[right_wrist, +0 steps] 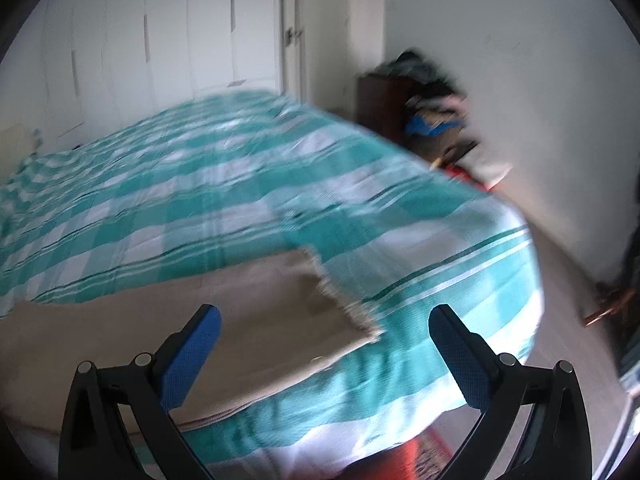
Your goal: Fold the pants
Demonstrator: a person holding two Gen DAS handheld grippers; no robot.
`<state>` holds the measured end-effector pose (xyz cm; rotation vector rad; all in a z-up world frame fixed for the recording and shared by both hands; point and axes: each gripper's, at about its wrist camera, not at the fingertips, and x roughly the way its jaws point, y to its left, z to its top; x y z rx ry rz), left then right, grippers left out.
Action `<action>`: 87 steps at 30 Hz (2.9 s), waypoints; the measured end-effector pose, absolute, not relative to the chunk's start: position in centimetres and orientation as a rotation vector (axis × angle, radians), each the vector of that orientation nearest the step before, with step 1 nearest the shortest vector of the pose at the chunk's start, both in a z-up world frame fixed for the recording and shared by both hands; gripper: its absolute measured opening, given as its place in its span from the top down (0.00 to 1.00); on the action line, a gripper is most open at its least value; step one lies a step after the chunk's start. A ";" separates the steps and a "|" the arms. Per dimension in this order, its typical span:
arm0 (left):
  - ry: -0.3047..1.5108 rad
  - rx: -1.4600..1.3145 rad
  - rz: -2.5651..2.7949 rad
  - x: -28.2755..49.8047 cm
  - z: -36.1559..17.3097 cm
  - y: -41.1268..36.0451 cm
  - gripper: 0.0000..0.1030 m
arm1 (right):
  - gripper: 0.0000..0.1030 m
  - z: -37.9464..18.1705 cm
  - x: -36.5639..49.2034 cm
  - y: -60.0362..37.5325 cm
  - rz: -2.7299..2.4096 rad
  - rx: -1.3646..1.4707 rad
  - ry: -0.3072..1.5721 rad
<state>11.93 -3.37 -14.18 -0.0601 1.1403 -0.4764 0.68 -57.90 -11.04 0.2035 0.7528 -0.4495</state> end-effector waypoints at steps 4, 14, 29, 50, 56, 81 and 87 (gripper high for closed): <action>1.133 0.020 -0.557 13.4 -14.4 -8.5 0.14 | 0.00 -11.3 3.4 -58.6 -0.155 0.465 0.790; 1.202 0.058 -0.671 12.9 -14.6 -15.3 0.20 | 0.00 -12.4 6.5 -55.8 -0.046 0.497 0.877; 1.138 0.322 -0.704 11.1 -18.5 -24.6 0.17 | 0.00 -15.4 -2.7 -63.5 -0.094 1.089 0.626; 1.091 0.327 -0.680 10.2 -19.6 -25.1 0.10 | 0.60 -18.9 5.1 -66.9 -0.151 1.026 0.881; 1.165 0.158 -0.728 10.9 -16.5 -21.7 0.10 | 0.93 -13.5 3.4 -65.2 -0.142 0.956 0.748; 1.029 -0.494 -0.240 10.1 -17.2 13.0 0.14 | 0.25 -14.1 7.4 -22.9 0.540 0.335 1.069; 1.014 -0.456 -0.365 11.9 -15.9 9.3 0.17 | 0.25 -10.8 7.7 -30.8 0.272 0.276 0.833</action>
